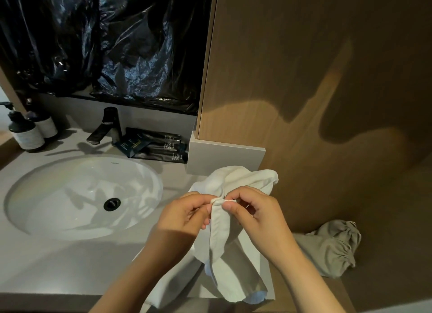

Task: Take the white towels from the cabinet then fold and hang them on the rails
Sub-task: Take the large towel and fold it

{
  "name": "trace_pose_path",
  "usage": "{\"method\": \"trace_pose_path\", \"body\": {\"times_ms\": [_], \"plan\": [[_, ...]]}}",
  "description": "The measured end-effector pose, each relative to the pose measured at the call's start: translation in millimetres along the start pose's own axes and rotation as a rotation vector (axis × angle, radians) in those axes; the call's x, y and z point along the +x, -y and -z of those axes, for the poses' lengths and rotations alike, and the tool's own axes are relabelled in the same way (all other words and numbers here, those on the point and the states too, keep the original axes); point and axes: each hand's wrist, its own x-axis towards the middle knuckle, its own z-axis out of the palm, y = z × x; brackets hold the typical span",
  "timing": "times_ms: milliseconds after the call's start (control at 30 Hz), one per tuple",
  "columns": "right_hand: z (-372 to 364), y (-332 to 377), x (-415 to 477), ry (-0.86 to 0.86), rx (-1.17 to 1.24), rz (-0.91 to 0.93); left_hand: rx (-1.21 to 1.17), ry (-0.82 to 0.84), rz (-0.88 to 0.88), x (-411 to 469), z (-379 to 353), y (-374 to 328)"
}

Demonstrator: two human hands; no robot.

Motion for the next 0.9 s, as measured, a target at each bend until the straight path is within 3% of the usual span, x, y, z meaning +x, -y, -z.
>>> {"method": "trace_pose_path", "body": {"times_ms": [367, 633, 900], "plan": [[0, -1, 3, 0.020, -0.075, 0.015, 0.137, 0.094, -0.053, -3, 6, -8], [-2, -3, 4, 0.020, -0.075, 0.018, 0.400, 0.035, -0.173, 1, 4, -4], [-1, -5, 22, 0.013, -0.059, 0.084, 0.387, -0.041, -0.186, 9, 10, -8]]}}
